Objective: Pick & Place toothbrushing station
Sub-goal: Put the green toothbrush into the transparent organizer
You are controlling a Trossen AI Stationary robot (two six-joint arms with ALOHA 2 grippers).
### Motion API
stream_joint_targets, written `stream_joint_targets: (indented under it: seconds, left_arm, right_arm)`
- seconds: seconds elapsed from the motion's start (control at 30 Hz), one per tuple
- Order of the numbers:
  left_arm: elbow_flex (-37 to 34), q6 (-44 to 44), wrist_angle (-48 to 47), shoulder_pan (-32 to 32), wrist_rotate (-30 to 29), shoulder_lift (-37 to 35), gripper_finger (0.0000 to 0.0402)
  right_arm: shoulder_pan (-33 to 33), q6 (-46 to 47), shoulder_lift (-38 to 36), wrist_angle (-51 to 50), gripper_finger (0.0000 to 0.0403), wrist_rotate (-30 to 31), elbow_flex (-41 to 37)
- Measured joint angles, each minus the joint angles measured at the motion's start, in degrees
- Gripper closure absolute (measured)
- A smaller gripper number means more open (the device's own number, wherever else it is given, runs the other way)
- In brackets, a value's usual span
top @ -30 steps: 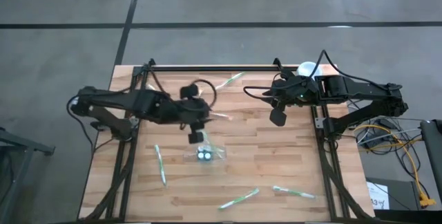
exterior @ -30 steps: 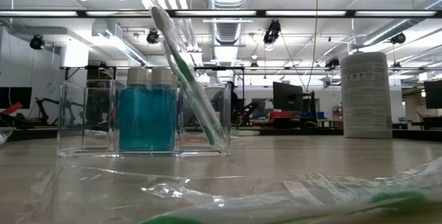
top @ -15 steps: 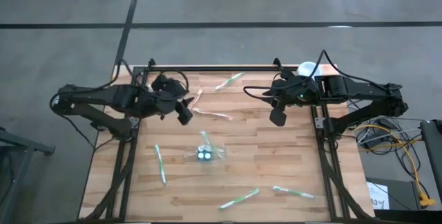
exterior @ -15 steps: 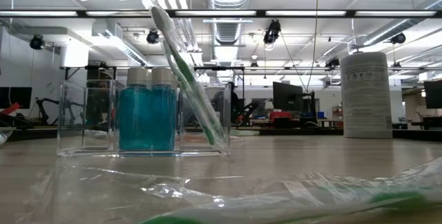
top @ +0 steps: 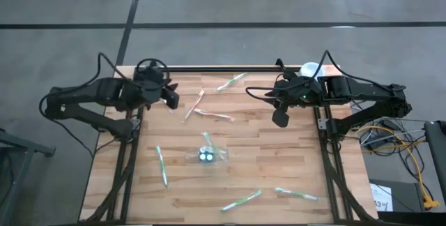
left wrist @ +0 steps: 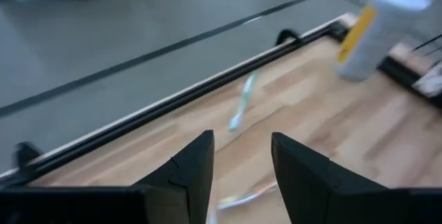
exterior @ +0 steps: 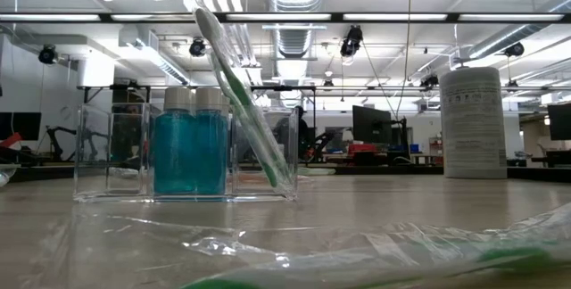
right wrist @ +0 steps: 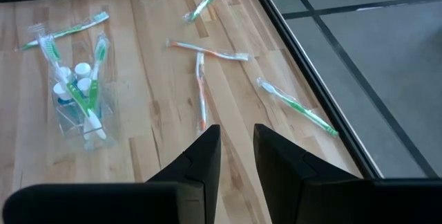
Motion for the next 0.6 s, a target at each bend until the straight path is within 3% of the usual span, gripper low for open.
stream_joint_targets:
  seconds: [0.27, 0.6]
  left_arm:
    - [-0.03, -2.36, -5.97, 5.04, -0.92, -0.92, 0.0252]
    - [-0.07, -21.37, -7.47, 16.16, -0.51, 0.80, 0.0252]
  right_arm:
    - [0.02, 0.02, 0.00, 0.01, 0.0321, 0.01, 0.00]
    - [0.02, 0.02, 0.00, 0.01, 0.0321, 0.01, 0.00]
